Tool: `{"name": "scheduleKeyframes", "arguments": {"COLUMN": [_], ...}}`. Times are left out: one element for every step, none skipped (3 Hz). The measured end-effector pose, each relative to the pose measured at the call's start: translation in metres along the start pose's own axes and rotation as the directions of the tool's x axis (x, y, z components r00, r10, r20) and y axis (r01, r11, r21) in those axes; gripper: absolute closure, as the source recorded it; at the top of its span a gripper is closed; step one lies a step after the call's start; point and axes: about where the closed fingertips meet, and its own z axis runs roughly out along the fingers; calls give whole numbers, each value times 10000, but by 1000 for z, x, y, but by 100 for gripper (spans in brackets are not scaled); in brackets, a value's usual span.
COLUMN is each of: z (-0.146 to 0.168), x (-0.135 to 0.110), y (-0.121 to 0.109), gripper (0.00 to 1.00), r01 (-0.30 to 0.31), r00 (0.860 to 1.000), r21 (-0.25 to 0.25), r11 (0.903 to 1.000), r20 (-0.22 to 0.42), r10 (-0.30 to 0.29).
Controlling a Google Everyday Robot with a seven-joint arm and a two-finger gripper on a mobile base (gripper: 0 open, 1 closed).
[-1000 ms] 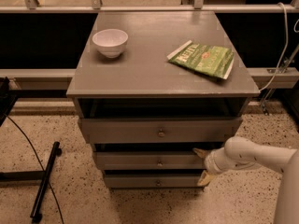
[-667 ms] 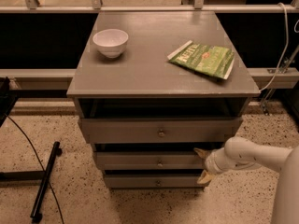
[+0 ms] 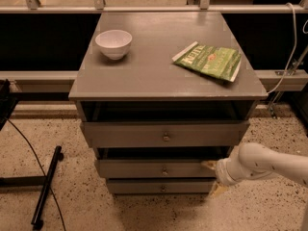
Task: Open middle drawer
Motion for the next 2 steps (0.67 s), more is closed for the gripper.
{"name": "scheduleKeyframes", "arguments": {"z": [-37, -54], "x": [-29, -56], "y": [28, 44], "gripper": [13, 0], "r01": [69, 196], "r00": [9968, 9889], "r21": [-482, -743], "r11": [9988, 9970], "r20": [793, 1482], "r10": [-31, -84]}}
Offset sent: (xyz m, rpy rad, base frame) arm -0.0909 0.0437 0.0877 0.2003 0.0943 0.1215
